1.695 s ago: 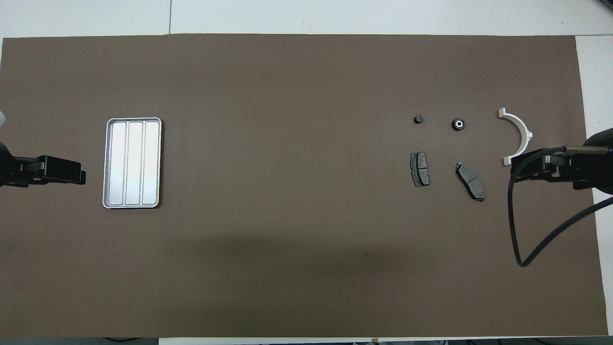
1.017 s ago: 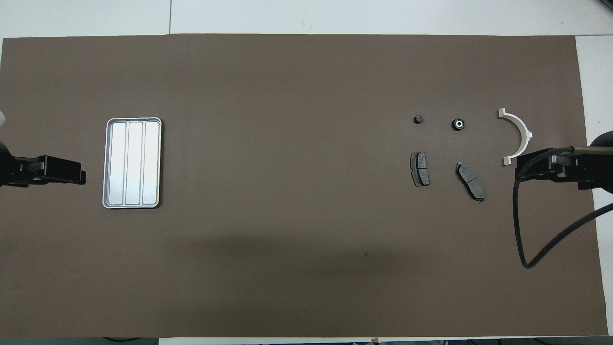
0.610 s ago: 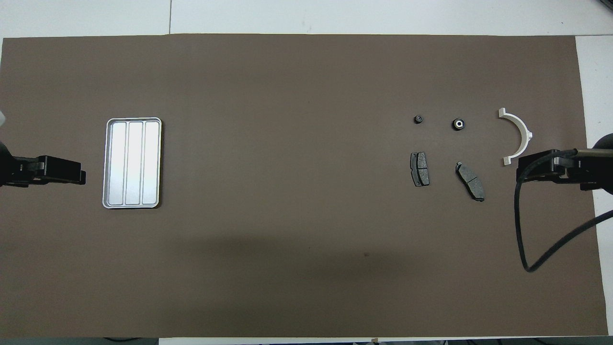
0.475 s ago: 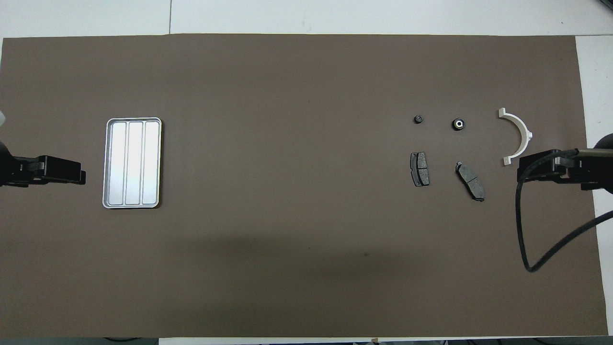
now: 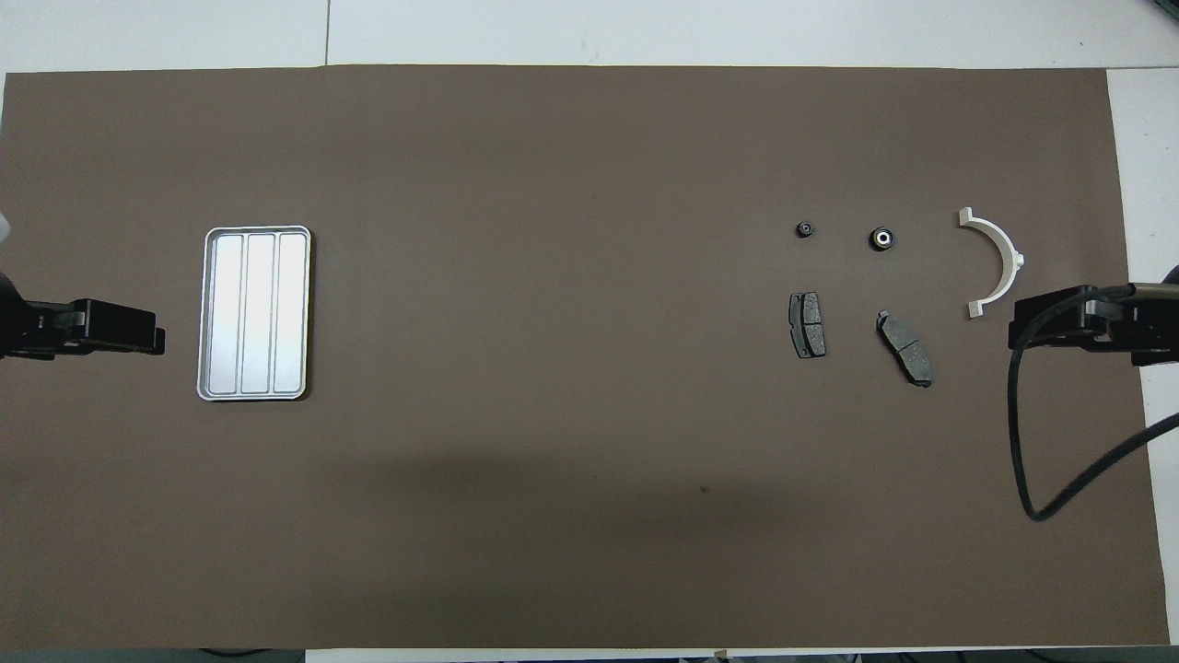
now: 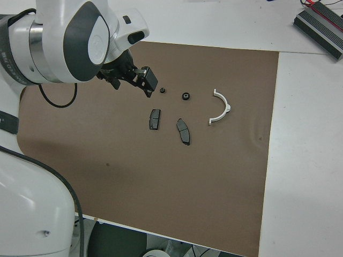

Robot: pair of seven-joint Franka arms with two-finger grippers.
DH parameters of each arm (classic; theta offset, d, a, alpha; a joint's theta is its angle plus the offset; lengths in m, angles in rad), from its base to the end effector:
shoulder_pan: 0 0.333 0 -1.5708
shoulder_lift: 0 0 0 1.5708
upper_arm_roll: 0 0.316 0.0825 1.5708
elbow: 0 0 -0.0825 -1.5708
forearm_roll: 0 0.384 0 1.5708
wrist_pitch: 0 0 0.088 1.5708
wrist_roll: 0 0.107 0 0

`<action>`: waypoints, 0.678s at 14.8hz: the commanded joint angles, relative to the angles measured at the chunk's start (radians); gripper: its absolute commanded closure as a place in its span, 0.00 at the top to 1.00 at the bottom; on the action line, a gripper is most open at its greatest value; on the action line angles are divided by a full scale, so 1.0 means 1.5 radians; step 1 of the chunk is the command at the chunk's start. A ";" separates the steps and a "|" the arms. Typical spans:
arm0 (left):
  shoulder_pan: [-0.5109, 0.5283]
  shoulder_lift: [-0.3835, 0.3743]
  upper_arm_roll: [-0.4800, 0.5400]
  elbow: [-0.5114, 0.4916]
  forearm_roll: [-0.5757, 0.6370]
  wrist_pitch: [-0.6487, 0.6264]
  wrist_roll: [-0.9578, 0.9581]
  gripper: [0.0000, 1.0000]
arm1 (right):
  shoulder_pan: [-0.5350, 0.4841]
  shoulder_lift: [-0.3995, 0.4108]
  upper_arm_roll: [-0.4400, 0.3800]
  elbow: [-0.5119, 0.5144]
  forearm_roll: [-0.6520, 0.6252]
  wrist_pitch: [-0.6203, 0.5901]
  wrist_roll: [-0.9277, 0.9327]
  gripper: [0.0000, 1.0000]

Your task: Pick bearing gear from pile to tray

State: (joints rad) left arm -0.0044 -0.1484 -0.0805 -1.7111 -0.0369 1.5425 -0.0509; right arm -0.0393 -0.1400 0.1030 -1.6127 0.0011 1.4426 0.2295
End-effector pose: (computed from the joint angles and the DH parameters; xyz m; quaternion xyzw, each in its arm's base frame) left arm 0.5017 -0.0499 0.6343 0.9997 -0.0168 -0.0112 0.0118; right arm 0.4954 0.0360 0.6671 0.9964 -0.0833 -0.0143 0.0088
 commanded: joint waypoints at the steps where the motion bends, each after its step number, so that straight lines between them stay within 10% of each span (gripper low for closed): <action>1: -0.003 -0.024 0.005 -0.024 -0.010 0.001 0.000 1.00 | -0.012 -0.014 0.003 -0.010 0.014 -0.009 -0.031 1.00; 10: -0.003 -0.024 0.006 -0.024 -0.010 0.001 0.000 1.00 | -0.021 -0.030 0.002 -0.046 0.013 -0.001 -0.049 1.00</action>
State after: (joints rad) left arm -0.0044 -0.1484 -0.0805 -1.7111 -0.0369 1.5425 -0.0509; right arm -0.0478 -0.1472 0.1023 -1.6319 0.0011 1.4405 0.1972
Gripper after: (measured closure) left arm 0.000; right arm 0.000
